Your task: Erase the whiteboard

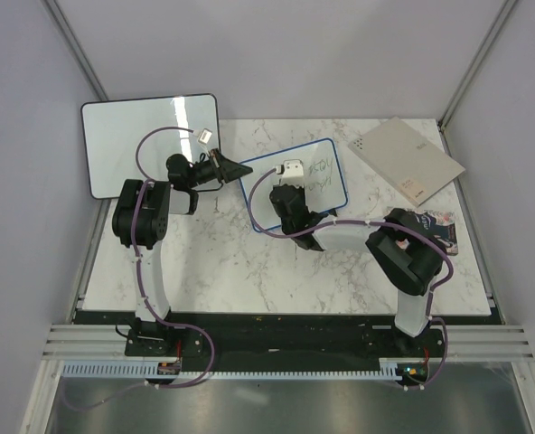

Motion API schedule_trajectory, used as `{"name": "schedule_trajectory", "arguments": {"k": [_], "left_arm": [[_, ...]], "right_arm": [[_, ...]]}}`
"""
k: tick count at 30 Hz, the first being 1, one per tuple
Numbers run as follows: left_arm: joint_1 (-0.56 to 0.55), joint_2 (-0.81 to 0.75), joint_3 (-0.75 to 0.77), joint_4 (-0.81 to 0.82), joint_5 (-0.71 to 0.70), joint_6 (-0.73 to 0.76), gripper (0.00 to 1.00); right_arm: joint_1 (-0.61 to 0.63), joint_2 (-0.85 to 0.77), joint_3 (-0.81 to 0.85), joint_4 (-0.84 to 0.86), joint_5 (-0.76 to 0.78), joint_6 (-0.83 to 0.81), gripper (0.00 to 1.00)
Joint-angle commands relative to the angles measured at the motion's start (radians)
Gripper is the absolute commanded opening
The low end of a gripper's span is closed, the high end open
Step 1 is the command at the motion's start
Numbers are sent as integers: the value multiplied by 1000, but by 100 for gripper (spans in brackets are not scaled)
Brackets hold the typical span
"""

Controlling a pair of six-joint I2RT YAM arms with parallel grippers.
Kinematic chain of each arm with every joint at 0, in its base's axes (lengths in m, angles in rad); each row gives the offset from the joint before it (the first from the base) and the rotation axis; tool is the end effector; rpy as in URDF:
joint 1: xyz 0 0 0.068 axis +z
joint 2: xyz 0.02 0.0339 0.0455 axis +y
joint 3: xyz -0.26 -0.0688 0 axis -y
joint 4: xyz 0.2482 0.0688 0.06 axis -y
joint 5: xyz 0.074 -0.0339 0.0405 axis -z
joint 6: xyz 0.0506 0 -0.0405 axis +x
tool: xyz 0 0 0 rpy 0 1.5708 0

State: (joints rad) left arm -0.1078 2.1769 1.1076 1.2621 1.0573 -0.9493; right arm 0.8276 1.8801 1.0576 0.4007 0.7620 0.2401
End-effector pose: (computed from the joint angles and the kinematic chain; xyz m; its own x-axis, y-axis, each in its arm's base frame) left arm 0.4298 -0.0908 0.1573 -0.6231 -0.3343 -0.7072 0.6805 0.2140 -0.7008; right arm 0.3051 0.2804 0.1748 -0.2944 -0.0661 -0.9534 -0.0376 0.9976 -0.0576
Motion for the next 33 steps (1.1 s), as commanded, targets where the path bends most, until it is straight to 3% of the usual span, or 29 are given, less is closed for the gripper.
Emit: {"name": "schedule_trajectory", "arguments": {"k": [1, 7, 12, 18, 23, 33], "left_arm": [[-38, -3, 35, 221, 132, 32, 2], [-38, 6, 43, 247, 138, 3, 2], [-38, 14, 40, 250, 145, 1, 2], [-38, 17, 44, 253, 142, -6, 2], [-38, 17, 47, 258, 144, -17, 2], [-41, 32, 57, 261, 148, -28, 2]], "right_arm": [[21, 122, -42, -203, -254, 41, 0], [-42, 110, -109, -191, -141, 123, 0], [-209, -4, -247, -73, -185, 169, 0], [-309, -75, -269, -69, -174, 211, 0], [-289, -33, -239, -56, -280, 193, 0], [-59, 54, -177, -77, -392, 130, 0]]}}
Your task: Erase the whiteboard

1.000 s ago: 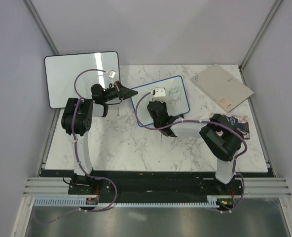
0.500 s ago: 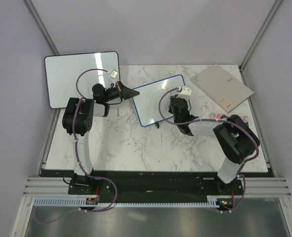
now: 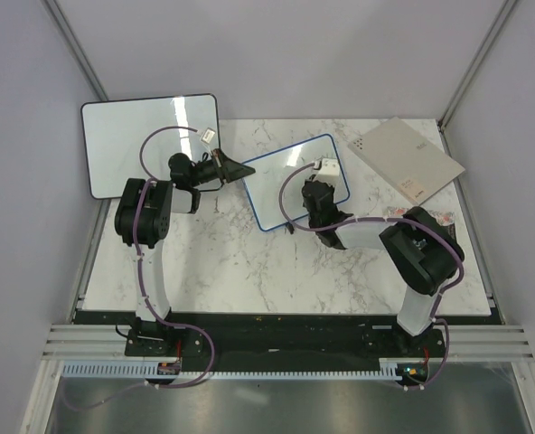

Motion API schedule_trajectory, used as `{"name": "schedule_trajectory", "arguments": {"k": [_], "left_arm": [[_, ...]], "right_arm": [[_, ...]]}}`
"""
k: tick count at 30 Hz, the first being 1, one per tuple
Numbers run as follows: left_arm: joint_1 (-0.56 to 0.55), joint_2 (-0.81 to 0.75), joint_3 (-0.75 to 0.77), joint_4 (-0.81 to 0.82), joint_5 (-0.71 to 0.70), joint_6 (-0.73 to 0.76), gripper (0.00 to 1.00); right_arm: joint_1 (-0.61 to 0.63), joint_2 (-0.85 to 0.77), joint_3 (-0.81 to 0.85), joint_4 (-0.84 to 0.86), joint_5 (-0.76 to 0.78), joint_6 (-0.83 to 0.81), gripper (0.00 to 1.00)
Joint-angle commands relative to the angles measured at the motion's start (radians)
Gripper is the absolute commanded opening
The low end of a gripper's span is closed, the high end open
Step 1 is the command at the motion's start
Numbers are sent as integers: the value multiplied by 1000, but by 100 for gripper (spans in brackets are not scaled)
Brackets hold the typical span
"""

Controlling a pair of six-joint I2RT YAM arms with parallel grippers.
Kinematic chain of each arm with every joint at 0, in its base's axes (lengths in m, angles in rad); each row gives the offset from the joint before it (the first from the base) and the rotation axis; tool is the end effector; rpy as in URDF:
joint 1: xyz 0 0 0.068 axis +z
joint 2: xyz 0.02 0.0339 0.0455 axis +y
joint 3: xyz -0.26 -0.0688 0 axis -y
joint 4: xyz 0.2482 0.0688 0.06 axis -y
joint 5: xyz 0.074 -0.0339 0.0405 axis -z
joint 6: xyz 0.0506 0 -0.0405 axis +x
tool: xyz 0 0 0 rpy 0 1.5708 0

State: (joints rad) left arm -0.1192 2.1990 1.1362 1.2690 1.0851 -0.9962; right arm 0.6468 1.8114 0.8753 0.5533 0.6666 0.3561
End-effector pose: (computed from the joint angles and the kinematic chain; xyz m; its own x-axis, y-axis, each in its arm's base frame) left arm 0.4331 -0.0969 0.1562 -0.6576 -0.3159 -0.6840 0.6679 0.1755 -0.7232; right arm 0.3245 0.2058 0.1592 -0.2849 0.1282 -0.9499 0.0890 0.9903 0.1069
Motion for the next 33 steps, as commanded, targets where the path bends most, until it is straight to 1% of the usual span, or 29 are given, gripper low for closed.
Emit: {"name": "schedule_trajectory", "arguments": {"k": [1, 5, 8, 10, 12, 16, 19, 21, 24, 25, 28, 29, 33], "left_arm": [[-31, 11, 30, 254, 121, 19, 2], [-37, 14, 36, 253, 121, 18, 2], [-39, 11, 43, 253, 122, 13, 2], [-39, 11, 45, 251, 122, 11, 2], [-39, 10, 45, 250, 127, 11, 2], [-39, 10, 43, 253, 131, 11, 2], [-39, 11, 42, 256, 136, 10, 2], [-39, 11, 40, 256, 136, 10, 2], [-40, 18, 46, 259, 136, 4, 2], [-42, 18, 46, 259, 137, 4, 2], [-45, 19, 48, 259, 139, 2, 2], [-46, 19, 48, 259, 139, 2, 2], [-51, 21, 53, 257, 144, 1, 2]], "right_arm": [[135, 124, 16, -243, -298, -8, 0], [172, 161, 98, -331, -346, -72, 0], [178, 187, 129, -336, -392, -106, 0], [177, 204, 160, -346, -360, -109, 0], [163, 224, 171, -366, -280, -83, 0], [94, 215, 105, -360, -211, -3, 0], [37, 160, 16, -310, -165, 44, 0], [5, 105, -44, -250, -168, 38, 0], [5, 57, -82, -161, -232, -23, 0], [5, 54, -81, -139, -307, -37, 0], [46, 69, -32, -150, -358, -106, 0], [85, 90, 8, -157, -358, -121, 0], [158, 147, 102, -181, -390, -190, 0]]}}
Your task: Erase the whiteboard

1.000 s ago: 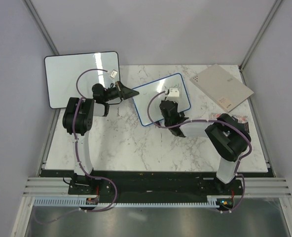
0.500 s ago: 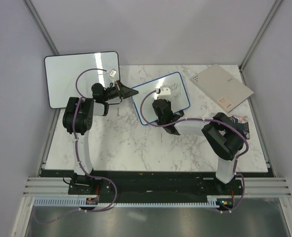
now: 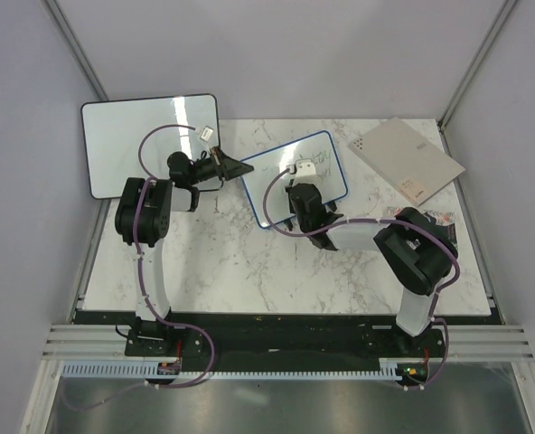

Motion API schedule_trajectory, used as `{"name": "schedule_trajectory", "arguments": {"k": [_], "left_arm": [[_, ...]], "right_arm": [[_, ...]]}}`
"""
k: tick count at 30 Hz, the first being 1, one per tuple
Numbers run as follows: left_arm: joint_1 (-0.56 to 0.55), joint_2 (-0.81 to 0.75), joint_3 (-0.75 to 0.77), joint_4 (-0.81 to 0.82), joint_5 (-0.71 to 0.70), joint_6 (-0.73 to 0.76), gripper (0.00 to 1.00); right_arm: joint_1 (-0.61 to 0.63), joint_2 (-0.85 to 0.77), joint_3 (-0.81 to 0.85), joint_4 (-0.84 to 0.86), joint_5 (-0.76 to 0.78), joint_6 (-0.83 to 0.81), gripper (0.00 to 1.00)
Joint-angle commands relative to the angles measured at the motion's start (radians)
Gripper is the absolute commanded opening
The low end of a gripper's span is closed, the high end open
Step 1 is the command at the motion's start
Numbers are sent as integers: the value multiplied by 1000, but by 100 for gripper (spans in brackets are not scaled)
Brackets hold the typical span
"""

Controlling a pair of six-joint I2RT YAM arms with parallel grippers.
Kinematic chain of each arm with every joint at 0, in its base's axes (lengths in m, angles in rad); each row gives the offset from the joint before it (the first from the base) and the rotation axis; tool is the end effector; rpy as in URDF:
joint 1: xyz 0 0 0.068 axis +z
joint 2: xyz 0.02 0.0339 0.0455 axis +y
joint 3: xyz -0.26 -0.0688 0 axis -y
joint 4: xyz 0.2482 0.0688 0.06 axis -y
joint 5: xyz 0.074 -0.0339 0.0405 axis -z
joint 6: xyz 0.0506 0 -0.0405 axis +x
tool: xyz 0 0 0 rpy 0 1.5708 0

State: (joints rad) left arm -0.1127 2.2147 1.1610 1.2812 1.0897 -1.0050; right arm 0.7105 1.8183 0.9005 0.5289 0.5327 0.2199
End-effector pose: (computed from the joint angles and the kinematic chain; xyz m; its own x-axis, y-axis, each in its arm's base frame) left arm 0.4380 -0.0947 0.1573 -0.6482 -0.3198 -0.6911 0.6771 0.1730 -0.7152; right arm 0.3131 0.2355 0.1603 -0.3254 -0.0320 -0.9450 -0.1380 0.9903 0.0139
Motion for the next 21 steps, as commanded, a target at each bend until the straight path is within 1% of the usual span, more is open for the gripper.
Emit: {"name": "schedule_trajectory", "arguments": {"k": [1, 7, 11, 12, 14, 15, 16, 19, 21], "left_arm": [[-59, 5, 26, 245, 144, 9, 2], [-68, 5, 31, 241, 148, 11, 2], [-70, 8, 40, 239, 150, 5, 2], [-70, 4, 40, 239, 151, 5, 2], [-70, 3, 39, 241, 151, 5, 2], [-70, 3, 39, 239, 151, 5, 2], [-70, 2, 39, 241, 151, 5, 2], [-68, 5, 39, 241, 153, 5, 2], [-70, 3, 37, 242, 153, 5, 2]], "right_arm": [[115, 159, 93, -162, -269, -68, 0], [144, 194, 221, -178, -316, -128, 0], [130, 216, 245, -184, -249, -134, 0], [123, 223, 245, -190, -208, -122, 0], [75, 233, 256, -217, -183, -88, 0], [54, 234, 252, -227, -177, -45, 0], [9, 227, 233, -240, -178, -19, 0], [-63, 199, 178, -253, -149, 39, 0], [-80, 185, 153, -260, -120, 48, 0]]}}
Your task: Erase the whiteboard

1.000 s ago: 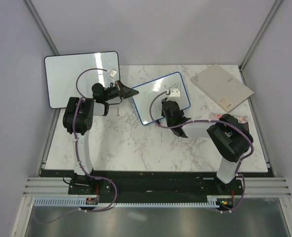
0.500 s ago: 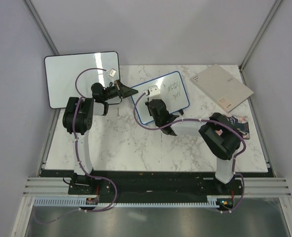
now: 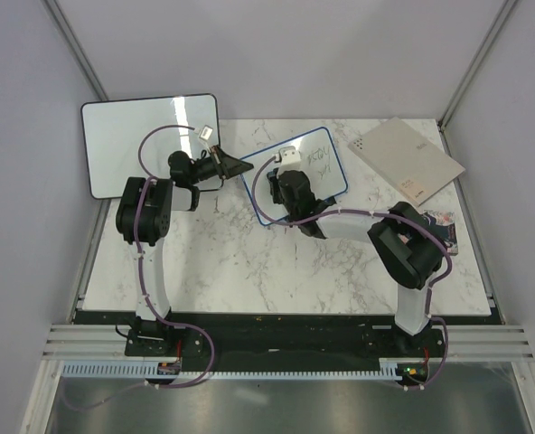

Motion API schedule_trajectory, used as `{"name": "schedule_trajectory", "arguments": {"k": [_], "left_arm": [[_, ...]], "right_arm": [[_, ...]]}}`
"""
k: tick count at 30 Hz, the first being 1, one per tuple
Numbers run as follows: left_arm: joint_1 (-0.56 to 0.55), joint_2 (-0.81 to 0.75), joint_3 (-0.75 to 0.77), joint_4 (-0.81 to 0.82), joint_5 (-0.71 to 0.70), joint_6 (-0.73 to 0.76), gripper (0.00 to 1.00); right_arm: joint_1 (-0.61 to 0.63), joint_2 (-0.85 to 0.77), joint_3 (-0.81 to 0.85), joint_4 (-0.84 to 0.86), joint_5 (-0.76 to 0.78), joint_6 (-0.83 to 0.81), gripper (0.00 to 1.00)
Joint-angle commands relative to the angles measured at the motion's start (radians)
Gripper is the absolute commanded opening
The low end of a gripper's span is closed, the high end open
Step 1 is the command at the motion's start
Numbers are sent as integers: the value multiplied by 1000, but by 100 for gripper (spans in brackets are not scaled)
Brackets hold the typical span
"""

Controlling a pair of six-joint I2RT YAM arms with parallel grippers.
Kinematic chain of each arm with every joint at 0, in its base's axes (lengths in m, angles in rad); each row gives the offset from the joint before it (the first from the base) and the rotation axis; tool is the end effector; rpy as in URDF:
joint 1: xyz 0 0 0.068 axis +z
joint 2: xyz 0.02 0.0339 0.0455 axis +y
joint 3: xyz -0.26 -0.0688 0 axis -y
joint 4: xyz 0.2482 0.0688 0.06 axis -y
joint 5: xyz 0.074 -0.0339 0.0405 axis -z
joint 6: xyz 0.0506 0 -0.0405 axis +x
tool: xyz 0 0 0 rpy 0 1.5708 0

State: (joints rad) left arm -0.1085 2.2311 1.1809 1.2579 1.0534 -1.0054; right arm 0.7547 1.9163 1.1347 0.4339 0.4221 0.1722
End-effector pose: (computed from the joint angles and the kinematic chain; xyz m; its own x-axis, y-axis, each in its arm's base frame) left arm 0.4445 -0.0927 0.1538 -0.6493 -0.3494 -0.6756 0.6547 0.1952 -0.7302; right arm 0.3343 0.2860 0.1849 -0.3036 -0.0709 -0.9502 -0.2967 0.9547 0.0236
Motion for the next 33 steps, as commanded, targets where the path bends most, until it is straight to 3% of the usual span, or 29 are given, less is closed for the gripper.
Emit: {"name": "schedule_trajectory", "arguments": {"k": [1, 4, 9, 18, 22, 33], "left_arm": [[-74, -11, 19, 265, 191, 5, 2], [-76, -7, 22, 268, 189, -1, 2], [-79, -11, 22, 271, 200, -2, 2], [-100, -10, 34, 273, 226, -4, 2], [-103, -8, 42, 275, 227, -9, 2], [-105, -4, 46, 273, 227, -15, 2]], "right_arm": [[-133, 75, -99, -176, 22, 107, 0], [-135, 58, -131, -182, 55, 130, 0], [-118, 53, -133, -130, -51, 93, 0], [1, 119, 51, -129, -97, -43, 0], [18, 141, 132, -130, -164, -79, 0], [18, 211, 166, -116, -384, -123, 0]]}}
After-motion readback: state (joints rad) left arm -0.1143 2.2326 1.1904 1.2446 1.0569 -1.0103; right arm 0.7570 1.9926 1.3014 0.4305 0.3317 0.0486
